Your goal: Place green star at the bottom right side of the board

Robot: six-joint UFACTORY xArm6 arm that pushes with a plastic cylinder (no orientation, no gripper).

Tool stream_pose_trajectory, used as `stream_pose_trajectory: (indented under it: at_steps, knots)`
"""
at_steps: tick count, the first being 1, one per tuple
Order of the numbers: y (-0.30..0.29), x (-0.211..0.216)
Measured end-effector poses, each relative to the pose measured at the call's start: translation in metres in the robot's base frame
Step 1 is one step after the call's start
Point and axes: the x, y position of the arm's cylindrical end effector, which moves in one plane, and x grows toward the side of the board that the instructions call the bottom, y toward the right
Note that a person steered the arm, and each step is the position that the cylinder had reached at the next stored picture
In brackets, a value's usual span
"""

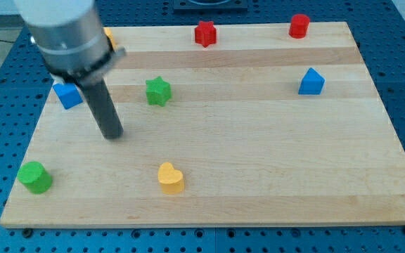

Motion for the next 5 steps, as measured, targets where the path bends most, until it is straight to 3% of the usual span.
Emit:
stream_pose_trajectory:
  at_steps: [1, 2, 3, 5]
  knots:
    - [0.036, -0.056]
    - [0.055, -0.069]
    - [0.143, -0.066]
    - [0.177, -0.075]
